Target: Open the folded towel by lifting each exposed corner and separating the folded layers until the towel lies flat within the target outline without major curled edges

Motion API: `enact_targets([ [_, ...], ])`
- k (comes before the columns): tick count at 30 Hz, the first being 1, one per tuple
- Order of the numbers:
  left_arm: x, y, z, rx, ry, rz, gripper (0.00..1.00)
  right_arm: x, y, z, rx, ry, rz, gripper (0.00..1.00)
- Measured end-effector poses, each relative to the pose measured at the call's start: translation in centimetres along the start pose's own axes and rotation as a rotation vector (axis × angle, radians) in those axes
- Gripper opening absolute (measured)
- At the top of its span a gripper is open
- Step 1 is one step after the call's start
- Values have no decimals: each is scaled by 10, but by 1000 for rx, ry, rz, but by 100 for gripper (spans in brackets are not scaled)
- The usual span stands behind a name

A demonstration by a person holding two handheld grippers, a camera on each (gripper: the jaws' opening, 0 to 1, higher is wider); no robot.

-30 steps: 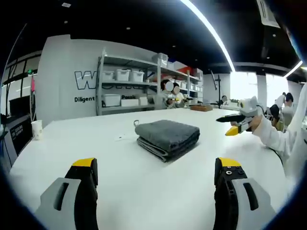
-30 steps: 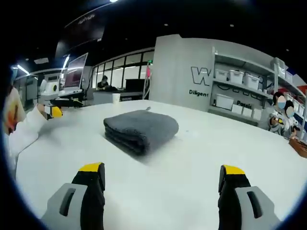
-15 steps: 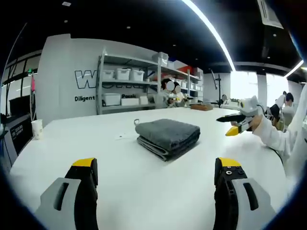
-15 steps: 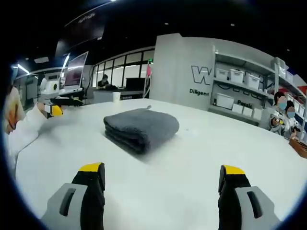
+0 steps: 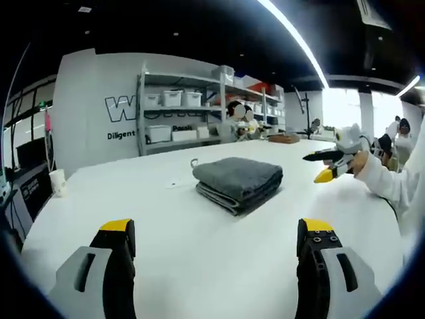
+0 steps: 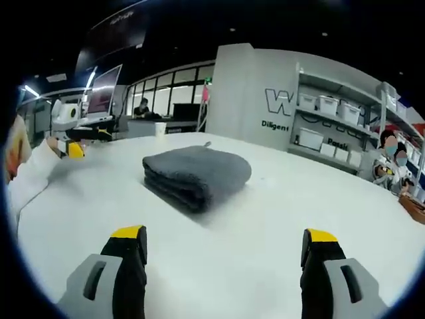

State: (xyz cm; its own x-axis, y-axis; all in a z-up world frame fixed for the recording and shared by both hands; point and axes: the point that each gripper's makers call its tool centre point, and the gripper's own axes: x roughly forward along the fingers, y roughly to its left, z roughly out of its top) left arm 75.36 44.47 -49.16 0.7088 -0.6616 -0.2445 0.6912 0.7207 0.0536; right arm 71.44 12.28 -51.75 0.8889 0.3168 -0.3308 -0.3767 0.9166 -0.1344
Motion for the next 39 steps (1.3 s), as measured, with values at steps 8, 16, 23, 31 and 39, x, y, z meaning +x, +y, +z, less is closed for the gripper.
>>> enact_targets([
  [8,1,-3,-1,-8,1,-11,100,13,25,28,-66,-19,-8,97],
  [16,1,-7,-2,-17,12,-23,100,44,72,55,-189,-6,49,95],
  [23,3,-10,-9,-16,60,-26,100,79,109,73,-273,2,95,91],
  [31,-3,-12,-9,-18,53,-11,100,117,138,80,-377,35,132,81],
  [39,-4,-14,-12,-31,58,-12,100,145,151,71,-489,67,167,45],
])
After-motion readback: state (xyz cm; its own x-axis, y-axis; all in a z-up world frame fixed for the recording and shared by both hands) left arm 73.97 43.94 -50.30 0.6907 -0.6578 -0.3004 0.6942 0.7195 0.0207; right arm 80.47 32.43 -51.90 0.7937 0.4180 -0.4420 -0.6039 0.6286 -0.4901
